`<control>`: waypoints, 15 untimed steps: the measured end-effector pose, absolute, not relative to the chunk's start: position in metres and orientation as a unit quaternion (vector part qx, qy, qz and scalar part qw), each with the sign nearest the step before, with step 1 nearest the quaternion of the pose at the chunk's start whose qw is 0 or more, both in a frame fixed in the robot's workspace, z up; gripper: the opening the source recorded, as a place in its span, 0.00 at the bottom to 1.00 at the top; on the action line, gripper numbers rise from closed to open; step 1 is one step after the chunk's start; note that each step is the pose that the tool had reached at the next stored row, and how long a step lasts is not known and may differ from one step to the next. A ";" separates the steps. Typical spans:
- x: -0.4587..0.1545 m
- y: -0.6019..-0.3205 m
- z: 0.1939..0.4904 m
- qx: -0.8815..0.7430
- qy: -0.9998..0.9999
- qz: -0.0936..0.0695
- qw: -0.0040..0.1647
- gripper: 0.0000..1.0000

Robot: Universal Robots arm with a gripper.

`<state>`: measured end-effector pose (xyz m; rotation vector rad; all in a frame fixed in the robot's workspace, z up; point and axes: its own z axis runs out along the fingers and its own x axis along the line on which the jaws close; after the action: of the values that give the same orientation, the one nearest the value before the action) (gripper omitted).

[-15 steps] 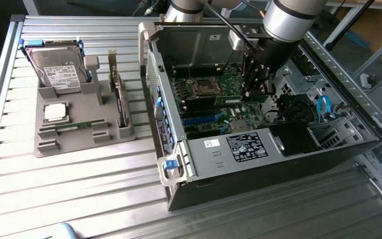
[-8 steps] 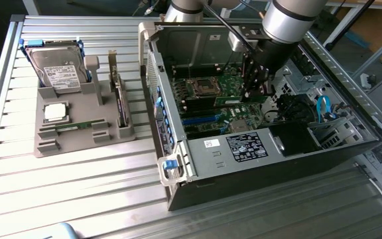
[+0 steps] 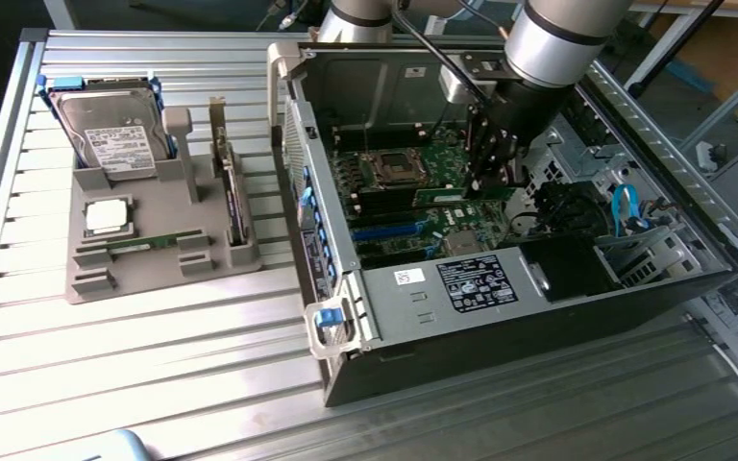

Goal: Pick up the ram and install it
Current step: 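Insert the ram into the slot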

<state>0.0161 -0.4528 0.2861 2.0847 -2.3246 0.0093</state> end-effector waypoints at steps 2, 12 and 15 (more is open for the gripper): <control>0.016 -0.453 0.285 0.668 -0.744 0.003 0.010 0.14; 0.008 -0.450 0.281 0.668 -0.744 0.003 0.010 0.14; 0.008 -0.446 0.280 0.668 -0.744 0.003 0.010 0.14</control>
<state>0.0079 -0.4455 0.2800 2.0847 -2.3245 0.0094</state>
